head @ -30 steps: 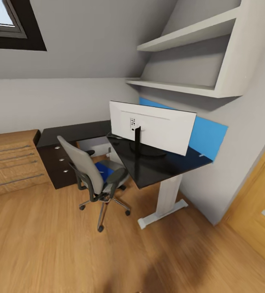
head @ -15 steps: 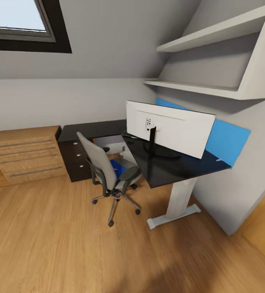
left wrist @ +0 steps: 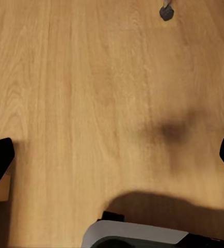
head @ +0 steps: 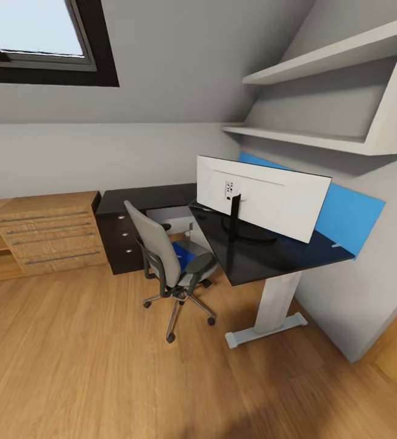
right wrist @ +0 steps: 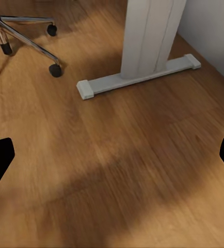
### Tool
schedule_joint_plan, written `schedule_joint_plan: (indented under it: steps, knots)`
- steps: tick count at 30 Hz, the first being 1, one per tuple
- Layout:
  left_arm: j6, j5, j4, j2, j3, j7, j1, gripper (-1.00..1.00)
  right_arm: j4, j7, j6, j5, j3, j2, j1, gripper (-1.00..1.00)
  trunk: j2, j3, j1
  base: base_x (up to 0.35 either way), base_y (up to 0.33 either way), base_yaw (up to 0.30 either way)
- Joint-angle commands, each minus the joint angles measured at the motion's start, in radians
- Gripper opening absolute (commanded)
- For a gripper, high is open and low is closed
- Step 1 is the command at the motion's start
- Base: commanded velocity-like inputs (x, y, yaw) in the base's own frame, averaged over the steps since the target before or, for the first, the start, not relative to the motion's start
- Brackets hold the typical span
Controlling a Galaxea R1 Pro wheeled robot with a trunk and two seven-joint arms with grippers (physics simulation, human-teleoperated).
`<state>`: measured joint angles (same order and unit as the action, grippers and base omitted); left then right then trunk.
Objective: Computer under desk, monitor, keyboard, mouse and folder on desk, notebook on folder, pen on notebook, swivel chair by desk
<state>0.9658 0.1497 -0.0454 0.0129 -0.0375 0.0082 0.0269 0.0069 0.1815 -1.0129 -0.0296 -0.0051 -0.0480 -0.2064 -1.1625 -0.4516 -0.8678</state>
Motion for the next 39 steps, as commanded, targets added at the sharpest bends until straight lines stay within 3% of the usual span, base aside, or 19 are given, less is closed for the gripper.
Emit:
schedule_joint_plan:
  steps: [1,6,17,24,27,39]
  knots:
    - [0.004,-0.001,-0.003,0.001,-0.003,0.001,0.001,1.00,0.003,0.004,-0.002,-0.004,0.000,-0.002,-0.001,1.00,-0.001,0.001,0.000,0.000,0.000,0.009]
    - [0.002,0.001,-0.010,0.002,-0.003,0.003,0.001,1.00,0.010,0.004,-0.003,-0.003,0.005,-0.006,-0.001,1.00,-0.001,0.009,0.000,0.000,0.000,0.042]
    - [-0.025,0.048,-0.053,0.007,-0.004,0.002,0.001,1.00,0.013,0.006,-0.003,0.000,0.005,-0.004,-0.001,1.00,-0.001,0.024,0.000,0.000,0.000,0.147]
    - [-0.076,0.051,-0.054,0.018,-0.002,0.004,0.001,1.00,0.012,0.005,-0.003,-0.001,0.005,-0.004,-0.001,1.00,-0.001,0.034,0.000,0.000,0.000,0.170]
    - [-0.109,0.049,-0.054,0.029,0.000,0.038,0.001,1.00,0.013,0.004,0.000,-0.001,0.006,-0.002,-0.001,1.00,-0.001,0.038,0.000,0.000,0.000,0.173]
    - [-0.099,0.046,-0.054,0.032,0.003,0.069,0.001,1.00,0.013,0.000,0.004,-0.002,0.007,-0.006,-0.001,1.00,-0.001,0.047,0.000,0.000,0.000,0.195]
